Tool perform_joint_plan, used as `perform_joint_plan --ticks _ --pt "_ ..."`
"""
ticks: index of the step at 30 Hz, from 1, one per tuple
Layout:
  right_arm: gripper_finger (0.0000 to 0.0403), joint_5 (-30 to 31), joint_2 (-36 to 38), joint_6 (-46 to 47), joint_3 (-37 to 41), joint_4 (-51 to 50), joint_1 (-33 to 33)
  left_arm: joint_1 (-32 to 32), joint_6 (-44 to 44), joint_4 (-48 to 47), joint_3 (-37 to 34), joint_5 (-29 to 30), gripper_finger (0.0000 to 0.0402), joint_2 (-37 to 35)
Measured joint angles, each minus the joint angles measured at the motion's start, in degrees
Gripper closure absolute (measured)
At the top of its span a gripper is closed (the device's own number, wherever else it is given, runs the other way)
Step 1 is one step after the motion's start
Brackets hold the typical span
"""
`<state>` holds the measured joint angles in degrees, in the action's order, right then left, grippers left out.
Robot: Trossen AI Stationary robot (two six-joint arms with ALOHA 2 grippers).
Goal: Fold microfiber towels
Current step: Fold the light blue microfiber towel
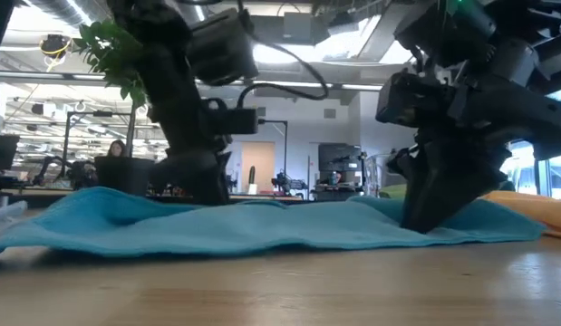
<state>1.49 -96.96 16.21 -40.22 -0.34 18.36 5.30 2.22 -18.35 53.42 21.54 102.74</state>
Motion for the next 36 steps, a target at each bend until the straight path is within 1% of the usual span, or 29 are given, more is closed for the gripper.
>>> perform_joint_plan --ticks 4,7,12,16,19,24,27,29,31,34,36 --pt "0.0309 -2.27 0.58 0.04 0.03 -1.06 0.6 -1.69 3.33 0.26 -2.8 0.92 0.0308 -0.21" --pt "0.0309 -3.76 0.58 0.11 0.05 -1.93 0.6 -2.07 4.87 -1.87 -2.95 1.49 0.0308 -0.26" --pt "0.0309 -4.14 0.53 -0.05 0.08 -2.54 0.6 -1.35 7.07 -5.31 -3.19 1.88 0.0309 -1.46" --pt "0.0309 -3.08 0.71 -1.02 0.1 -2.56 0.61 0.02 9.59 -9.07 -3.65 -0.51 0.0309 -5.11" --pt "0.0309 -1.07 1.49 -2.78 0.24 -2.67 0.6 1.21 11.46 -12.19 -3.86 -1.97 0.0309 -8.68" --pt "0.0309 3.52 3.65 -4.76 0.56 -3.84 0.56 3.11 16.58 -18.2 -3.67 -1.92 0.0309 -15.97" --pt "0.0309 4.77 4.89 -5.79 0.51 -3.64 0.56 4.43 20.26 -18.59 -3.67 -1.66 0.0309 -20.22" --pt "0.0309 4.82 5.14 -6.03 0.49 -3.85 0.55 5.41 21.46 -14.53 -3.65 -1.43 0.0309 -21.93" --pt "0.0309 4.87 5.49 -6.05 0.49 -4.59 0.54 6.67 20.04 -8.82 -3.64 -1.69 0.0309 -22.75" --pt "0.0309 4.9 5.52 -6.12 0.4 -5.0 0.54 8.81 13.0 0.66 -3.49 -1.98 0.0309 -21.98" --pt "0.0309 4.94 5.52 -5.97 0.4 -4.83 0.52 9.3 7.72 6.01 -3.43 -3.33 0.0308 -19.98"
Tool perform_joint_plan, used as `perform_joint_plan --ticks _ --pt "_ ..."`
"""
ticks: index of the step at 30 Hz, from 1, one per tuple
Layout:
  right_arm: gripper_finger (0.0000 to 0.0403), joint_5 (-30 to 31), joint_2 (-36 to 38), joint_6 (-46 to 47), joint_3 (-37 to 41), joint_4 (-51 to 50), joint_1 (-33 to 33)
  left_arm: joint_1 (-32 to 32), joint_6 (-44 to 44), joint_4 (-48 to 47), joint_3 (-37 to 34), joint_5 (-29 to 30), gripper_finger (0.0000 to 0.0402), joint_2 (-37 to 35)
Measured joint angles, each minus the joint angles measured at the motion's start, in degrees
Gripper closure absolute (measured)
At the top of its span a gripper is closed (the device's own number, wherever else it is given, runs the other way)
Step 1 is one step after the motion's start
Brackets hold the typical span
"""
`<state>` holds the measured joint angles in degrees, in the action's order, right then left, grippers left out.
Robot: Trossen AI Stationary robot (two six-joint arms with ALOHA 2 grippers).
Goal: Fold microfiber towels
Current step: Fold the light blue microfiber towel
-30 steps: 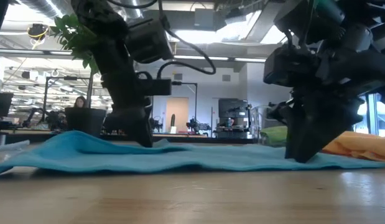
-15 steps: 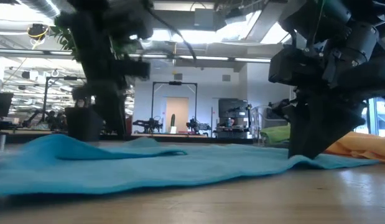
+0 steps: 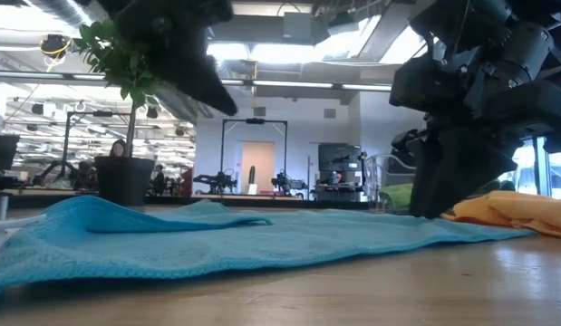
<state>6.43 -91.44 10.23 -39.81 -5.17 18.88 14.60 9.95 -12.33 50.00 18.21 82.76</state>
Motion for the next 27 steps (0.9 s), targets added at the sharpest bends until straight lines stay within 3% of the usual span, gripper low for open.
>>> perform_joint_plan --ticks 4,8,11,18,22,27 --pt "0.0309 0.01 0.0 0.05 -0.02 -0.05 0.02 -0.89 -7.34 3.09 0.0 -6.45 0.0308 3.8" --pt "0.0309 0.01 0.0 0.22 -0.04 -1.39 0.02 -2.82 -6.01 2.92 -0.02 -11.82 0.0308 7.61" --pt "0.0309 0.01 0.04 0.2 -0.06 -1.14 0.02 -2.67 -7.98 2.93 -0.02 -13.29 0.0308 9.74" --pt "0.0309 0.01 0.04 0.05 -0.11 -1.04 0.02 0.66 -23.99 3.62 -0.02 -12.99 0.0308 10.82" --pt "0.0309 0.05 0.04 0.2 -0.11 -0.98 0.02 -0.85 -18.57 7.28 0.04 -11.19 0.0308 10.82" --pt "0.0309 0.07 0.07 0.11 -0.13 -0.96 0.02 -5.15 -17.27 3.7 0.02 -12.06 0.0308 10.82"
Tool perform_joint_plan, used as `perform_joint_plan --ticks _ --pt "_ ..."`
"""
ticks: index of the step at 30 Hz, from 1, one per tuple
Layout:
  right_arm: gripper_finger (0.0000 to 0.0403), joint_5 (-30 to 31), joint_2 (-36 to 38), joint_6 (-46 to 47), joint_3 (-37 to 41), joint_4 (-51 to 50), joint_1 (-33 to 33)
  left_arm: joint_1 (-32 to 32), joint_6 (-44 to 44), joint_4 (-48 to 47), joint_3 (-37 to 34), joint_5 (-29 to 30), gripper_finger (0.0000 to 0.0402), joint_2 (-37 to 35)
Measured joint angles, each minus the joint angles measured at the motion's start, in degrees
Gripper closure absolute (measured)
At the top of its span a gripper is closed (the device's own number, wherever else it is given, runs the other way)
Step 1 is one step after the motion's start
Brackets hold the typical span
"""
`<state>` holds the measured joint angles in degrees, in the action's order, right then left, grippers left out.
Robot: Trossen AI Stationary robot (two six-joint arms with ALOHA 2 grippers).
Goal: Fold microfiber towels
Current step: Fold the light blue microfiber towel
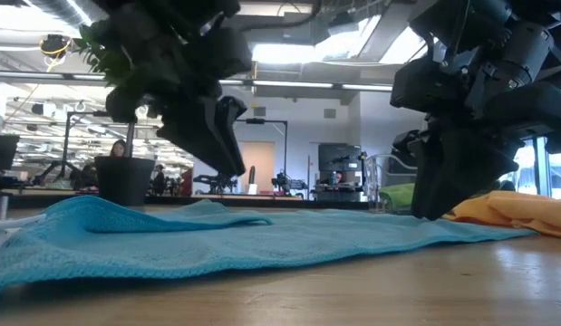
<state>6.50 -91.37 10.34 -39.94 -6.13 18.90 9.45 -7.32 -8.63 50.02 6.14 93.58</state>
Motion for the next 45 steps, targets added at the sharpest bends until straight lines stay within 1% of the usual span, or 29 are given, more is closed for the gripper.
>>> perform_joint_plan --ticks 2,5,8,10,12,15,20,22,29,32,35,37,41,43,45 --pt "0.0309 0.0 0.02 -0.14 0.0 0.0 0.0 -2.13 -1.03 -2.33 0.0 0.43 0.0308 0.01" --pt "0.0309 0.6 0.04 -0.16 0.0 -0.04 0.0 -5.46 -3.18 -2.53 0.0 1.12 0.0308 0.9" --pt "0.0309 5.82 0.04 0.82 -0.07 -0.88 0.0 -8.01 -3.57 -1.47 0.13 -1.18 0.0308 2.04" --pt "0.0309 8.96 0.07 1.61 -0.07 -2.14 0.0 -9.42 -3.57 -3.48 -0.04 -1.51 0.0308 3.01" --pt "0.0309 10.47 0.07 1.69 -0.07 -3.46 -0.05 -10.49 -3.54 -3.38 -0.02 -2.32 0.0308 4.62" --pt "0.0309 10.99 0.08 2.37 -0.08 -4.87 -0.02 -11.11 -1.14 -6.56 0.31 -3.08 0.0308 6.66" --pt "0.0309 10.98 0.09 4.65 -0.09 -7.2 0.0 -11.41 7.11 -15.72 0.91 -2.44 0.0308 7.39" --pt "0.0309 10.99 0.09 5.37 -0.07 -7.54 0.0 -10.82 11.98 -20.66 0.79 -1.97 0.0309 6.1" --pt "0.0309 10.97 0.09 7.7 -0.07 -5.7 0.0 -6.36 35.7 -32.36 -0.13 -1.41 0.0323 1.91" --pt "0.0309 11.0 0.09 7.53 -0.07 -1.58 0.0 -3.57 44.98 -36.08 -0.2 -3.33 0.0329 1.51" --pt "0.0309 10.99 0.09 6.07 -0.07 4.81 0.0 -0.52 49.16 -35.39 -0.15 -7.53 0.0332 1.5" --pt "0.0309 10.98 0.09 4.28 -0.06 10.49 -0.04 1.16 50.56 -34.39 -0.13 -9.11 0.0332 1.49" --pt "0.0309 10.24 -1.12 -1.32 -0.09 24.3 -0.04 3.0 50.68 -34.02 0.72 -8.91 0.0333 1.64" --pt "0.0309 10.05 -2.97 -3.17 -0.09 28.68 -0.33 3.33 50.34 -33.7 1.52 -7.57 0.0333 1.73" --pt "0.0309 9.8 -5.13 -2.83 -0.09 31.02 -0.89 3.44 49.5 -33.63 2.47 -5.23 0.0333 1.73"
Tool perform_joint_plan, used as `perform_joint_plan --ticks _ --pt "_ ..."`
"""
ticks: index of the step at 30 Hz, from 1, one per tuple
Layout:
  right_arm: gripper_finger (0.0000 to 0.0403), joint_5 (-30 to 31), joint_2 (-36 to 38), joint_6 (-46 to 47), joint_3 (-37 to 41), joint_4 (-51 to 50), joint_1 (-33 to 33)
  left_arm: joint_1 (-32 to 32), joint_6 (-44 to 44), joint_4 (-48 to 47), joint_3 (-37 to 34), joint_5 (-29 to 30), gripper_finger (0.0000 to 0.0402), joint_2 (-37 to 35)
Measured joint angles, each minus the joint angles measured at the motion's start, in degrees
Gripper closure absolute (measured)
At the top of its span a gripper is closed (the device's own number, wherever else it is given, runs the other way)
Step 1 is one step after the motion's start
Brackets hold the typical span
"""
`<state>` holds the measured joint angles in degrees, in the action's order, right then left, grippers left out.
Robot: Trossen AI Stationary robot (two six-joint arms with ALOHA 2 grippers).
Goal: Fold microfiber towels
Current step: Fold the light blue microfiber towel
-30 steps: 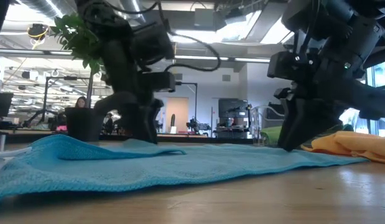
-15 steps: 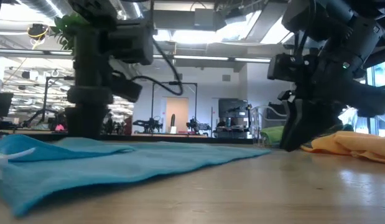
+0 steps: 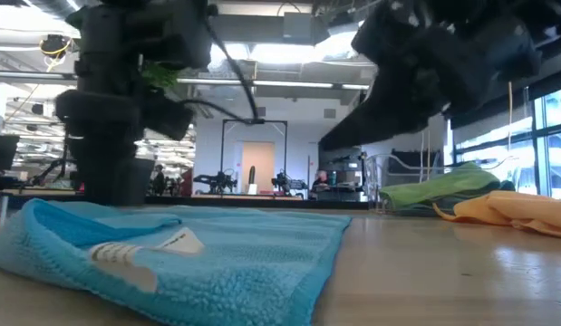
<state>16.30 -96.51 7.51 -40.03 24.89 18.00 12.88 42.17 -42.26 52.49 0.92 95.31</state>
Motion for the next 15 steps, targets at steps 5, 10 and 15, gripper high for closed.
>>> perform_joint_plan --ticks 5,10,15 --pt "0.0309 -2.43 -5.9 3.8 0.02 1.03 -1.48 0.0 -3.62 -0.63 2.66 4.62 0.0333 -0.02" --pt "0.0309 -3.94 -9.66 3.84 0.02 0.81 -2.46 -0.07 -13.12 -3.03 6.64 6.48 0.0333 -0.13" --pt "0.0309 -4.03 -10.04 0.87 -0.02 -0.41 -4.02 1.51 -28.05 -2.75 8.63 7.07 0.0333 -0.19"
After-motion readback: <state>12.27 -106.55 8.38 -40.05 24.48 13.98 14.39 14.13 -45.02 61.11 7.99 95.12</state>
